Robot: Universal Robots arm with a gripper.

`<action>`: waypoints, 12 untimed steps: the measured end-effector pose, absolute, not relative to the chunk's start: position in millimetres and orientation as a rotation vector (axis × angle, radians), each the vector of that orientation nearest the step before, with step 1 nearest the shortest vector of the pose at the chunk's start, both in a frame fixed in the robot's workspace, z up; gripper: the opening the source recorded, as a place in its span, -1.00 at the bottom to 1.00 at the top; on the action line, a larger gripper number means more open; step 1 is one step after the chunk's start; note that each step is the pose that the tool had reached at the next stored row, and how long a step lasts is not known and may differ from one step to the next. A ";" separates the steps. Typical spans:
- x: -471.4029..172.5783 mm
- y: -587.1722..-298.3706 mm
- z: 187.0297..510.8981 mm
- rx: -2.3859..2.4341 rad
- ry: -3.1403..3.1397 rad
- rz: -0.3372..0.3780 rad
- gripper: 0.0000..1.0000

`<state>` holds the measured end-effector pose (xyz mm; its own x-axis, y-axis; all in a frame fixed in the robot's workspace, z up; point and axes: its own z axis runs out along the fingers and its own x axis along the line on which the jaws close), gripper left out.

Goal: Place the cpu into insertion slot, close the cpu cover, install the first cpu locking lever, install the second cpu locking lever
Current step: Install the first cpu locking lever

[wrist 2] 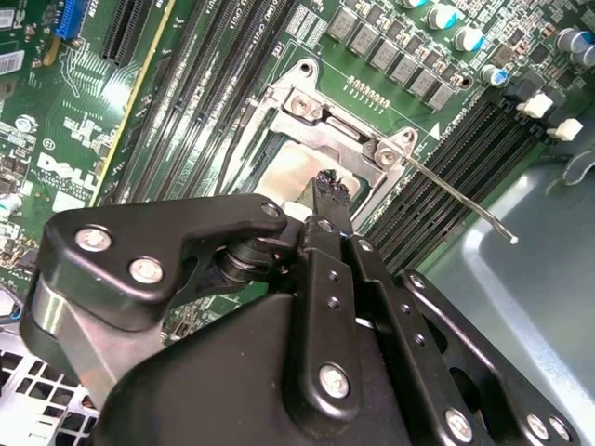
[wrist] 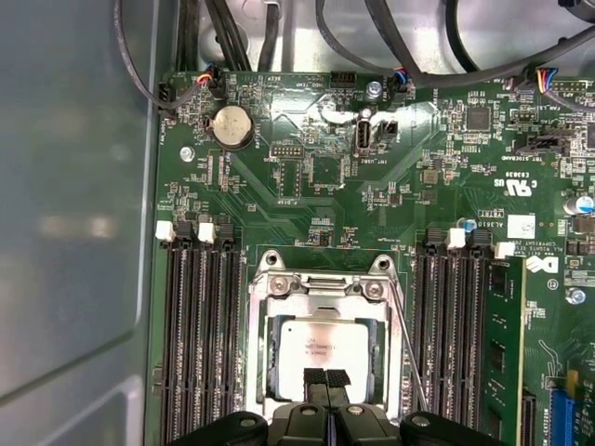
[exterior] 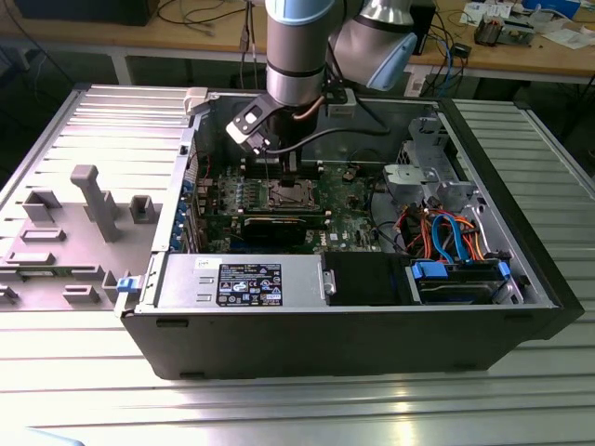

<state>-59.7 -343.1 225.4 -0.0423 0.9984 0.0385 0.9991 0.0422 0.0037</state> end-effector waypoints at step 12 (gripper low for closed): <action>-59.7 -343.1 236.7 -2.156 -2.250 -0.046 -0.79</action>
